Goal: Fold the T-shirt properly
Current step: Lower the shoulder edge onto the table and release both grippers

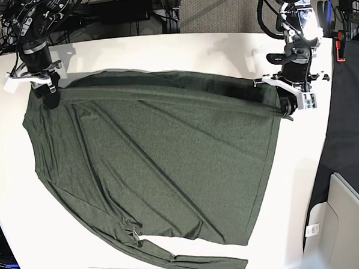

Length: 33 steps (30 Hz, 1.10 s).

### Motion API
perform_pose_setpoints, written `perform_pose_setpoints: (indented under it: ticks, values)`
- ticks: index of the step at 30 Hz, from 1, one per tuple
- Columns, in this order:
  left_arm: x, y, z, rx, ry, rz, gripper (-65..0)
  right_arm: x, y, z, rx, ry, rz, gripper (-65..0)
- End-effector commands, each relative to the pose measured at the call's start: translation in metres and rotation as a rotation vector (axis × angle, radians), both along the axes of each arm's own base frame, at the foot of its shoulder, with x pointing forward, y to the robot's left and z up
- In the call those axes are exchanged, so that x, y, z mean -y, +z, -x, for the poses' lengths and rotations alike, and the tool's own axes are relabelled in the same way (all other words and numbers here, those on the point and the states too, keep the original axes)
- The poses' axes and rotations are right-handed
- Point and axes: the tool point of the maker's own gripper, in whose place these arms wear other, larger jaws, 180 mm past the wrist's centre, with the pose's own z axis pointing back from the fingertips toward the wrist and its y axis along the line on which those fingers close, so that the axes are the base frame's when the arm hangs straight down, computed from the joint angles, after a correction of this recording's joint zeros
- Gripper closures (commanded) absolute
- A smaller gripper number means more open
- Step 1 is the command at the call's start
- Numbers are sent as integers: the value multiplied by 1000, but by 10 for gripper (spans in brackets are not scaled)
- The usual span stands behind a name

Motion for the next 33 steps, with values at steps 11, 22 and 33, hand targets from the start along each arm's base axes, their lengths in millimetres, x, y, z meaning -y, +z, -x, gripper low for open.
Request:
perform_pose_setpoints:
  ticks: [11,22,33]
  values:
    - [-3,13,-6,49,1,-15,-141,10,28,-8,118,-40,13,-13]
    - [-3,11,-3,41,2,-16,-141,9,11,1,29,-62,-30,-154]
    - [-3,5,5,23,2,-17,-142,10,4,1,-6,-128,-139,-238]
